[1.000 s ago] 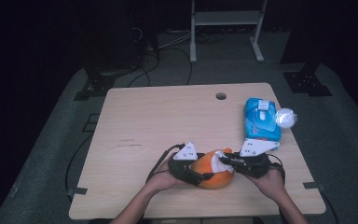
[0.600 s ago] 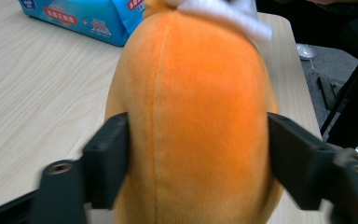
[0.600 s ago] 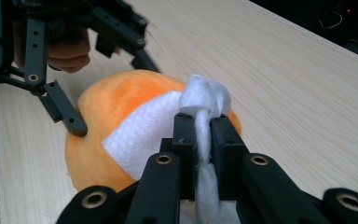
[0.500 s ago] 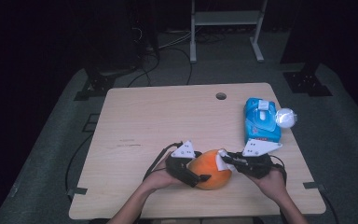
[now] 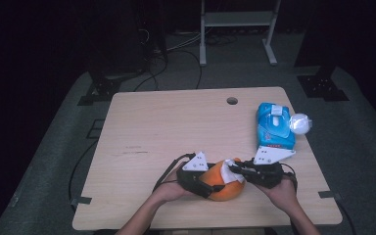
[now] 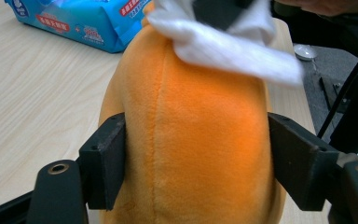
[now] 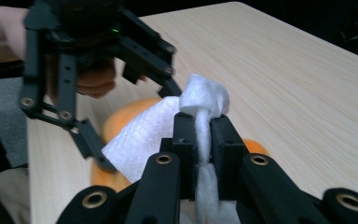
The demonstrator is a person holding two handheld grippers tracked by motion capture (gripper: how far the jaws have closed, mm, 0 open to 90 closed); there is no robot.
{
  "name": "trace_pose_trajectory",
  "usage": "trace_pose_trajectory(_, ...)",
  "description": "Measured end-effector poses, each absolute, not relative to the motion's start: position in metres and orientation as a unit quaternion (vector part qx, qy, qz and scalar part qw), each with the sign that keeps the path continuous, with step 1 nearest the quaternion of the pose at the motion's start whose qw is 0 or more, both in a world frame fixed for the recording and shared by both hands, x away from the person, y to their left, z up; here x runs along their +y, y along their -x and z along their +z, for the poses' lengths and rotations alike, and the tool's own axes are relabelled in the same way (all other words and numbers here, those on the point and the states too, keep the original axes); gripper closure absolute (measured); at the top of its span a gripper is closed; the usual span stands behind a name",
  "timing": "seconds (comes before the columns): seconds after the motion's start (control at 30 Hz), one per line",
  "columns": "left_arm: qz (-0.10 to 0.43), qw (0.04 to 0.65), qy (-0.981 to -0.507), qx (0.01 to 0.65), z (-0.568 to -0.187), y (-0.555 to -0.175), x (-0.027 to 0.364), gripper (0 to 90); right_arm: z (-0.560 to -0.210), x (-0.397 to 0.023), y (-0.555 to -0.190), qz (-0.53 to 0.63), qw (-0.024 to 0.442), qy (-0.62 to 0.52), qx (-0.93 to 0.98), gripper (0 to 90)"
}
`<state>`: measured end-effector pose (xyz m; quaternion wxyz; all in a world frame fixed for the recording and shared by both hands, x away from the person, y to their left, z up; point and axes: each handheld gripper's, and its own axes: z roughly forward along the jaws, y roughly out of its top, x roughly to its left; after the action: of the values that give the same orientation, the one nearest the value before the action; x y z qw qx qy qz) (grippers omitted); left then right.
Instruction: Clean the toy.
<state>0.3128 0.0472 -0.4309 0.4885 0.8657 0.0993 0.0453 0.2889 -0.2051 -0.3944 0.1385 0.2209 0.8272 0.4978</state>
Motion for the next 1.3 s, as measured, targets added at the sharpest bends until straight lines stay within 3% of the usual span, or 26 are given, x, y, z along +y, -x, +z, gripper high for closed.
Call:
trace_pose_trajectory(0.33, 0.05, 0.503, -0.851, 0.144, -0.433, -0.318, 0.045, 22.2, -0.395, -0.206, -0.286, 0.489, 0.158, -0.228, 0.827, 81.1)
trace_pose_trajectory(0.4, 0.053, 0.508, -0.844, 0.163, -0.434, -0.317, 0.042, 22.0, -0.395, -0.199, -0.283, 0.493, 0.144, -0.214, 0.831, 81.0)
trace_pose_trajectory(0.67, 0.041, 0.496, -0.856, 0.136, -0.432, -0.321, 0.052, 26.2, -0.396, -0.201, -0.287, 0.486, 0.153, -0.213, 0.834, 81.2)
trace_pose_trajectory(0.87, 0.025, 0.502, -0.849, 0.161, -0.435, -0.33, 0.064, 26.1, -0.401, -0.216, -0.288, 0.481, 0.158, -0.237, 0.829, 81.1)
trace_pose_trajectory(1.03, 0.026, 0.501, -0.847, 0.175, -0.436, -0.333, 0.067, 25.9, -0.402, -0.202, -0.281, 0.485, 0.145, -0.209, 0.837, 80.9)
trace_pose_trajectory(1.3, 0.01, 0.502, -0.849, 0.167, -0.437, -0.337, 0.073, 28.9, -0.406, -0.207, -0.291, 0.486, 0.142, -0.228, 0.832, 81.0)
